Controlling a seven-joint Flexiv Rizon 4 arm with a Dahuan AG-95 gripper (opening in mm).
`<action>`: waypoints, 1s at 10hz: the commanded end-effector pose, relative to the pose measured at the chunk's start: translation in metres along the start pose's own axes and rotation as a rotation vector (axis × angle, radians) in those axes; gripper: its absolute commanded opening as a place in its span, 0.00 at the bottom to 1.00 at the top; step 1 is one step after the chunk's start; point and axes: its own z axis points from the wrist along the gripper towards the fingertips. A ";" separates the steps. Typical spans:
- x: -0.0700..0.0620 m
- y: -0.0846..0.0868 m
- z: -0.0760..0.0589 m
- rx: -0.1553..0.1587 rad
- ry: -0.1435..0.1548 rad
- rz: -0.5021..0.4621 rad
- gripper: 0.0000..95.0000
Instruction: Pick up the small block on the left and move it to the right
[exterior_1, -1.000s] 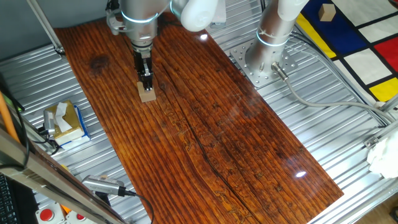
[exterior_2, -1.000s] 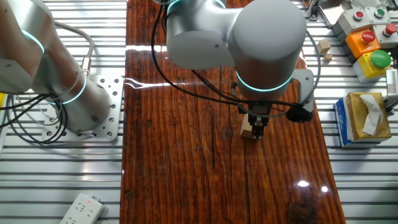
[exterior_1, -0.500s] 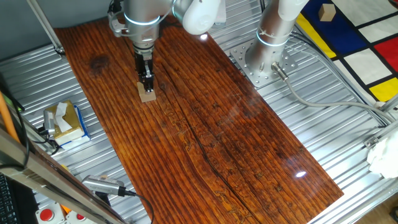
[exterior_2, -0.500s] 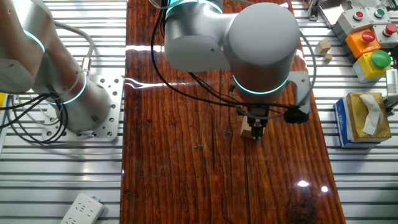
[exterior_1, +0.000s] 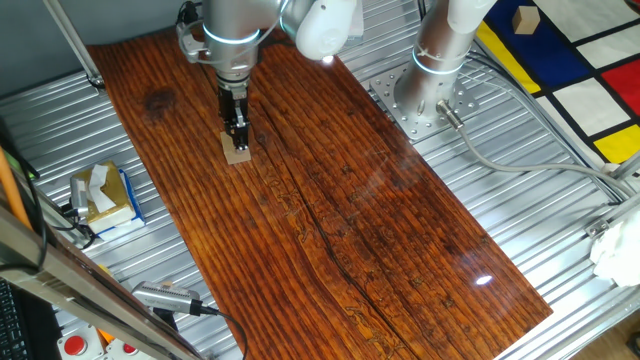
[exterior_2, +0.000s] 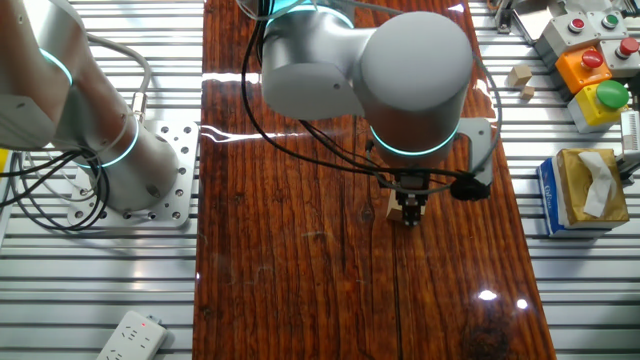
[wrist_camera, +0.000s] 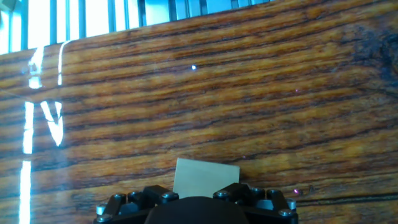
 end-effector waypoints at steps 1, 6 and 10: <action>0.001 0.000 0.001 0.001 -0.001 0.002 0.80; 0.005 -0.005 0.011 0.004 -0.012 0.004 0.80; 0.006 -0.014 0.014 0.005 -0.019 -0.017 0.60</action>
